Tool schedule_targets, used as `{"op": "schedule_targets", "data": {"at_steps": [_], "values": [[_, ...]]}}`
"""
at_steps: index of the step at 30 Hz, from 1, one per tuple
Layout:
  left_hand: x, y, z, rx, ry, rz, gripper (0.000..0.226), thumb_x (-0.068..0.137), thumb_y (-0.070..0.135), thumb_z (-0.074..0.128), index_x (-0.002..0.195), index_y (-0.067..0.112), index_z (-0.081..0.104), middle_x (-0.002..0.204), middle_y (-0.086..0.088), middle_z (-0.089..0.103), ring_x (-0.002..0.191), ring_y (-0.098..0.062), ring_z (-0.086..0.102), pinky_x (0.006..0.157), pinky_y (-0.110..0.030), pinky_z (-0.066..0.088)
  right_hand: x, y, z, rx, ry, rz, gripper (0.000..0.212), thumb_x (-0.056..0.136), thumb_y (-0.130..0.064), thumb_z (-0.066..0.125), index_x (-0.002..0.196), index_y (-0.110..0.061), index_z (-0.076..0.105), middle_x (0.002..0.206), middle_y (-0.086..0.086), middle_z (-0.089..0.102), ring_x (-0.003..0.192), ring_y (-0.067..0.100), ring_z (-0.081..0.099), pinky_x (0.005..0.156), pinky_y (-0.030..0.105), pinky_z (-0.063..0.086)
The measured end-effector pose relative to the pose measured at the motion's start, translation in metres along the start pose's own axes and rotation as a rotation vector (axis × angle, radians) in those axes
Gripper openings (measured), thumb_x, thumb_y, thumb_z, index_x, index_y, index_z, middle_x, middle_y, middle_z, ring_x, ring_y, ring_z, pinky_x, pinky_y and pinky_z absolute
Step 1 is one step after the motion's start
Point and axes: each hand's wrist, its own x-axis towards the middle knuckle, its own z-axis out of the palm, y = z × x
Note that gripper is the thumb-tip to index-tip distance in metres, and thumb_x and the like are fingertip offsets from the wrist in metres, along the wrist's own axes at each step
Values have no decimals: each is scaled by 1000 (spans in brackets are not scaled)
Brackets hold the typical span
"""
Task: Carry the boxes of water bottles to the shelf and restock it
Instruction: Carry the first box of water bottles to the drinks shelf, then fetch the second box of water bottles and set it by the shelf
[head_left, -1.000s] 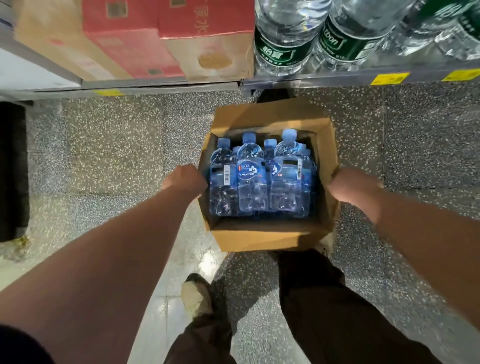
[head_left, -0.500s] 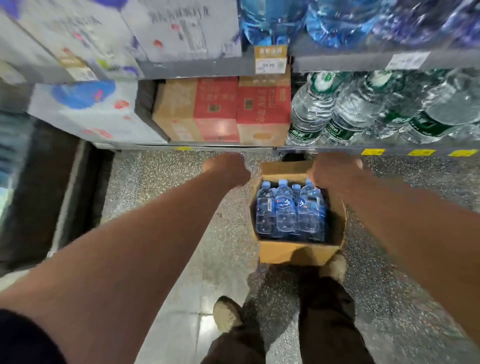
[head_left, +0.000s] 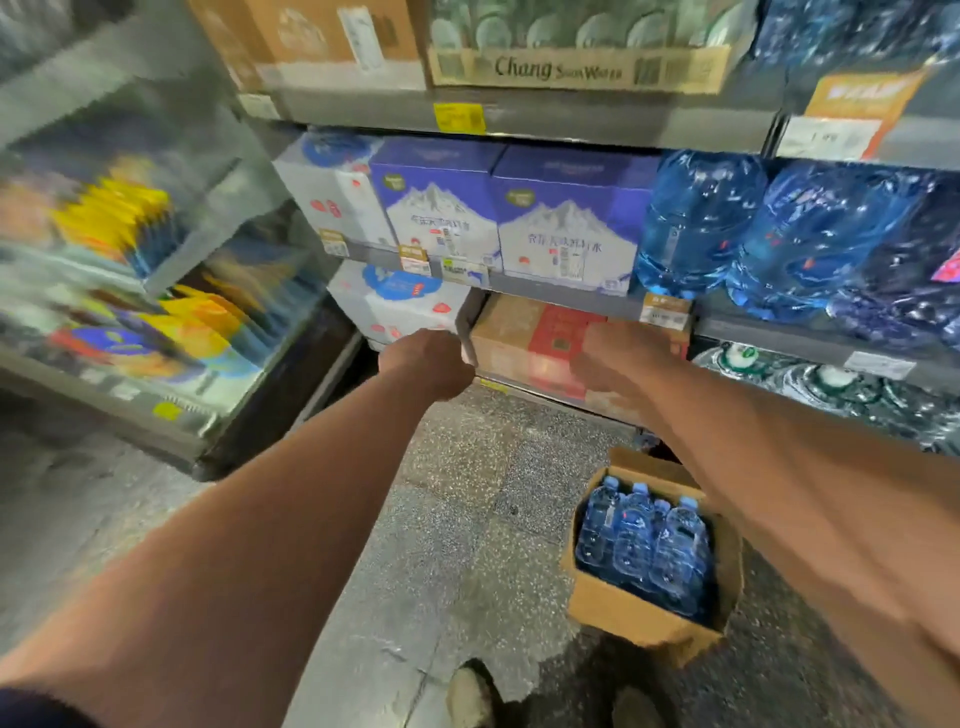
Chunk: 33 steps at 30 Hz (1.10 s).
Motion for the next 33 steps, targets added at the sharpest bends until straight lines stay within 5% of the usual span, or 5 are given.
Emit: {"op": "schedule_targets", "data": {"at_steps": [13, 19, 25, 30, 33], "values": [[-222, -160, -48, -165, 163, -631, 40, 89, 35, 47, 123, 19, 58, 127, -8, 59, 115, -29, 57, 86, -36, 46, -107, -209, -90, -129, 111, -581, 42, 91, -31, 46, 128, -10, 53, 132, 12, 53, 118, 32, 53, 79, 32, 40], [-364, -243, -22, -213, 157, -886, 35, 87, 30, 47, 115, 17, 62, 119, -7, 62, 108, -29, 60, 73, -30, 40, -225, -335, -76, -197, 103, -849, 42, 93, -28, 46, 130, -8, 51, 136, 13, 50, 123, 32, 49, 92, 37, 42], [-520, -312, 25, -267, 125, -1137, 28, 86, 25, 48, 109, 17, 63, 110, -5, 63, 89, -26, 56, 69, -29, 39, -366, -443, -38, -258, 149, -1067, 32, 87, -20, 49, 117, -14, 59, 121, 8, 59, 108, 30, 57, 80, 33, 40], [-646, -353, 72, -286, 116, -1325, 25, 87, 24, 49, 107, 16, 63, 108, -6, 63, 87, -27, 55, 70, -29, 39, -482, -512, 9, -284, 134, -1277, 17, 85, -19, 48, 98, -16, 58, 111, 7, 62, 91, 28, 54, 75, 31, 39], [-716, -367, 102, -321, 119, -1430, 29, 89, 33, 52, 111, 18, 63, 113, -6, 63, 102, -28, 60, 73, -30, 39, -548, -544, 37, -311, 111, -1389, 24, 85, -21, 46, 105, -17, 60, 115, 7, 60, 98, 28, 56, 76, 32, 37]]}}
